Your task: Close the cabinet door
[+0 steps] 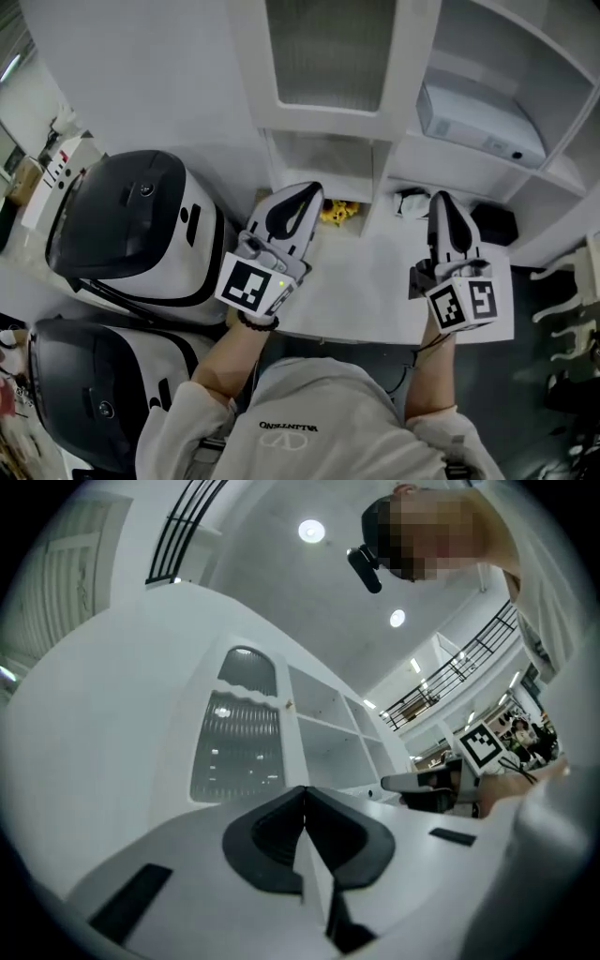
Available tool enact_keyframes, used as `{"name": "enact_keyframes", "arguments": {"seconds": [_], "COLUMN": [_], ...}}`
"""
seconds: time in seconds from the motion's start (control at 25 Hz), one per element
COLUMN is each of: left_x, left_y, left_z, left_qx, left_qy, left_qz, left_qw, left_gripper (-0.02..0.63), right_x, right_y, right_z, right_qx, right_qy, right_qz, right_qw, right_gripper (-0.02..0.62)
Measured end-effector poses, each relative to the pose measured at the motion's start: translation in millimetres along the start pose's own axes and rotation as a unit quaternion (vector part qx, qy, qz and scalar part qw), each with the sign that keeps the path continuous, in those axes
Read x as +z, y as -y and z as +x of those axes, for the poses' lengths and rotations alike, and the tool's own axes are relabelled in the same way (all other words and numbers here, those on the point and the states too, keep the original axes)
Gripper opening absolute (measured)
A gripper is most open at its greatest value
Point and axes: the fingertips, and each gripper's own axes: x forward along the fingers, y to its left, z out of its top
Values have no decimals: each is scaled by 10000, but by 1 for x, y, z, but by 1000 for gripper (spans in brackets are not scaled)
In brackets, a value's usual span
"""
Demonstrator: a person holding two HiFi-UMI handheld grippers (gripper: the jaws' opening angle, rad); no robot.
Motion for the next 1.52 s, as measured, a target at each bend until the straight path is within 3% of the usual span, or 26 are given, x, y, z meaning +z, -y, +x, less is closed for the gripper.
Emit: {"name": "enact_keyframes", "arguments": {"seconds": [0.2,0.32,0.48,0.76,1.52], "left_x": [-46,-59,-70,-68,-60], "left_y": [-8,-10,-12,-13,-8], "left_z": [-41,-61,-84,-102,-106], "left_qx": [473,635,726,808,884], "left_qy": [-425,-582,-737,-828,-715], "left_qz": [-329,-256,-219,-174,-309], "left_qw": [9974,9960,9944,9931,9930], "left_gripper": [5,5,5,3,3], "right_x": [-22,-29,-34,-37,-39], "right_y": [1,7,17,23,14], "right_z": [-22,-34,-49,-65,-72], "right_qx": [33,-22,-212,-365,-280], "right_qy": [-124,-95,-200,-251,-402], "right_qz": [82,323,194,180,166], "right_qw": [9999,9994,9994,9989,9987], "right_gripper": [11,11,11,11,9]}}
